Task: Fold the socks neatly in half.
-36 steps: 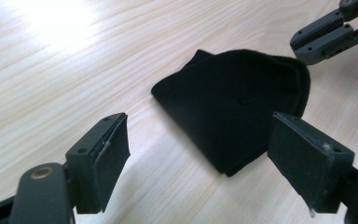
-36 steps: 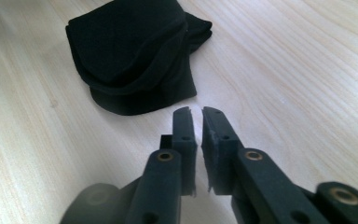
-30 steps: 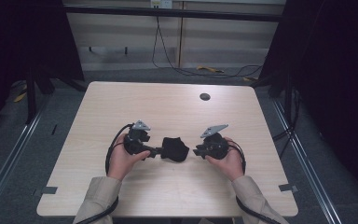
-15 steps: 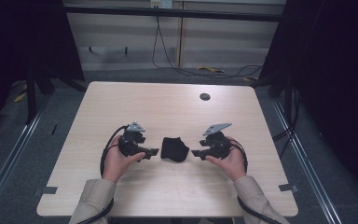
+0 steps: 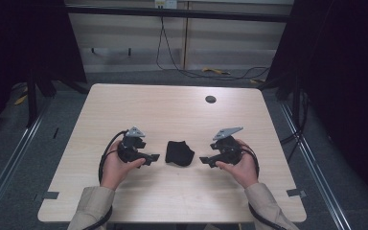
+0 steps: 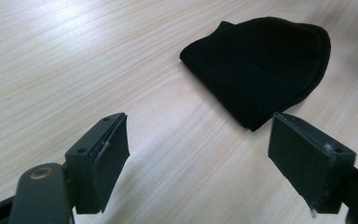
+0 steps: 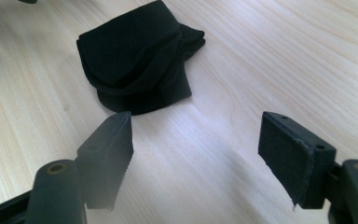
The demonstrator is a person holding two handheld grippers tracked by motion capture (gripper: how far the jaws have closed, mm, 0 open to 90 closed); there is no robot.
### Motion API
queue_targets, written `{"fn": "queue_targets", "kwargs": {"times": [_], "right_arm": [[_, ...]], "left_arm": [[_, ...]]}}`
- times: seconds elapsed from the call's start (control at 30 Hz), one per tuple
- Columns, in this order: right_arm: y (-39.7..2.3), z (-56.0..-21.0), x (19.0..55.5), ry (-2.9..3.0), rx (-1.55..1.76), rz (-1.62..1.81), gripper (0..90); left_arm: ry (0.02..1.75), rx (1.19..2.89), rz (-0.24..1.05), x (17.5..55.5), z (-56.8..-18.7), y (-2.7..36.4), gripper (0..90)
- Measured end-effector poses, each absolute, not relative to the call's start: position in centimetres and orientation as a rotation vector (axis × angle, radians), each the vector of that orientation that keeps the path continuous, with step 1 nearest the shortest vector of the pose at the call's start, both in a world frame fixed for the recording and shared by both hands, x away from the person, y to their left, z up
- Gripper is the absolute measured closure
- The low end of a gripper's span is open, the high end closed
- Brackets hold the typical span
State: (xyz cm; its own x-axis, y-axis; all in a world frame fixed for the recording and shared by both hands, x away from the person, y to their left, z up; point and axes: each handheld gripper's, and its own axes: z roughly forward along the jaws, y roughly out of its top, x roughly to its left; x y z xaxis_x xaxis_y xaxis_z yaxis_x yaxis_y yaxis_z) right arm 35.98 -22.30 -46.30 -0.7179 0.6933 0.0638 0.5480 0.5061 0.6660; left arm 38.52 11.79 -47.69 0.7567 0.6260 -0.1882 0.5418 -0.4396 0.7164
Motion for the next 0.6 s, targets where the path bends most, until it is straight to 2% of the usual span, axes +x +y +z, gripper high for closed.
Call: {"fn": "queue_targets", "kwargs": {"times": [0.3, 0.6], "right_arm": [[-23.6, -46.2, 35.5, 2.544, 1.07, 0.996, 19.1], [-24.8, -46.6, 34.8, 2.549, 1.065, 0.954, 18.1]], "left_arm": [[0.881, 2.136, 0.124, 38.3, -47.8, 12.3, 19.4], [0.892, 2.131, 0.119, 38.0, -47.8, 12.8, 18.8]]}}
